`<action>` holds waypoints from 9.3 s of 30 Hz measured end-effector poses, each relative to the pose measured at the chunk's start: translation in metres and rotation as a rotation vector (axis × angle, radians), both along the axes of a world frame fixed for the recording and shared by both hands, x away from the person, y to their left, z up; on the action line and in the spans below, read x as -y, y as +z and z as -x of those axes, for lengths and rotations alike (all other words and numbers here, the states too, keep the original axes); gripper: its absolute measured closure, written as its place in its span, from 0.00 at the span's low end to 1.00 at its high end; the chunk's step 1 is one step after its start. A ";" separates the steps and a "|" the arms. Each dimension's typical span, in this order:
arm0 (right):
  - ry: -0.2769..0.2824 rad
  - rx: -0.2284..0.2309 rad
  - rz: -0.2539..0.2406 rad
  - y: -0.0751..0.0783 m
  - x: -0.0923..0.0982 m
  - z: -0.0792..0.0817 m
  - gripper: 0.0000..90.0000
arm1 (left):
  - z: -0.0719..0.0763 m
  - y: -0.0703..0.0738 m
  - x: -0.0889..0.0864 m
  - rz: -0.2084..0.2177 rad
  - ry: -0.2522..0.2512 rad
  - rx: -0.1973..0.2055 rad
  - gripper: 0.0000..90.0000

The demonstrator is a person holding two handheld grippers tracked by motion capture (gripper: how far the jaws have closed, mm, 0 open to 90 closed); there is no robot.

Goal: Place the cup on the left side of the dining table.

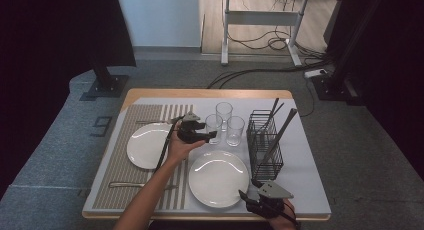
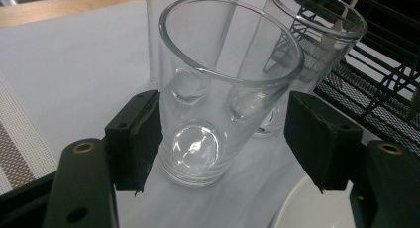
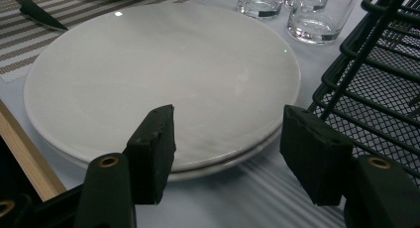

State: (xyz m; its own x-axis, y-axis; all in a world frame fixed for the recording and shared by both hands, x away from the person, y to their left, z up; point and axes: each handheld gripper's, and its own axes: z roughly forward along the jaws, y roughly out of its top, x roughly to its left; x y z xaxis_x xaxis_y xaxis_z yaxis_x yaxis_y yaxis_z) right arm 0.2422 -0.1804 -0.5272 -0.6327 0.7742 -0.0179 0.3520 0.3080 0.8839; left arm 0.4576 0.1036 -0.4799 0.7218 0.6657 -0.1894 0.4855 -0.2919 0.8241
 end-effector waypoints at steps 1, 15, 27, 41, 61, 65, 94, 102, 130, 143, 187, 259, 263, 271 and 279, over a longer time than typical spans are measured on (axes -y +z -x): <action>-0.001 -0.001 0.000 0.000 0.000 0.000 0.43 | 0.000 0.000 0.000 0.000 0.001 -0.001 0.34; -0.001 -0.004 -0.001 -0.001 0.000 0.000 0.43 | -0.005 0.002 0.006 -0.014 0.001 0.001 0.33; 0.000 -0.007 -0.004 -0.001 0.000 -0.001 0.43 | -0.007 0.003 0.009 -0.023 0.000 -0.002 0.32; 0.000 -0.007 -0.003 -0.001 0.000 -0.001 0.43 | -0.009 0.001 0.013 -0.026 0.010 0.004 0.30; -0.001 -0.007 -0.002 -0.001 0.001 -0.001 0.43 | -0.012 -0.005 0.018 -0.023 0.026 0.010 0.28; -0.001 -0.007 0.000 -0.001 0.001 -0.001 0.43 | -0.012 -0.006 0.020 -0.025 0.034 0.014 0.28; -0.001 -0.008 -0.002 -0.001 0.001 0.000 0.43 | -0.010 -0.007 0.025 -0.060 0.050 0.052 0.30; -0.001 -0.008 -0.002 -0.001 0.000 0.000 0.43 | -0.008 -0.006 0.028 -0.085 0.058 0.082 0.32; -0.009 -0.005 -0.002 -0.001 0.003 0.000 0.43 | -0.002 -0.003 0.017 -0.052 0.049 0.125 0.34; -0.005 -0.005 0.000 -0.001 0.002 0.000 0.43 | 0.001 0.008 0.005 -0.048 0.061 0.143 0.34; -0.012 -0.010 0.002 -0.002 0.002 -0.001 0.43 | -0.017 0.026 -0.043 -0.054 0.148 0.156 0.34; -0.031 -0.019 0.000 -0.004 0.005 -0.003 0.43 | -0.048 -0.004 -0.070 -0.104 0.262 0.098 0.33; -0.029 -0.019 0.000 -0.004 0.005 -0.003 0.43 | -0.048 -0.004 -0.070 -0.098 0.270 0.094 0.33; -0.029 -0.016 0.002 -0.003 0.005 -0.003 0.43 | -0.049 -0.004 -0.070 -0.086 0.275 0.084 0.33; -0.028 -0.016 0.002 -0.003 0.005 -0.002 0.43 | -0.050 -0.004 -0.070 -0.076 0.271 0.080 0.32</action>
State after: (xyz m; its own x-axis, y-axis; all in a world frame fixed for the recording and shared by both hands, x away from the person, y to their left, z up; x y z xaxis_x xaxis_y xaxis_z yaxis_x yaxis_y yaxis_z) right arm 0.2446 -0.1850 -0.5306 -0.6111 0.7915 -0.0101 0.3742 0.3000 0.8775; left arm 0.5071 0.1740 -0.4836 0.5262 0.8465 -0.0813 0.4882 -0.2224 0.8439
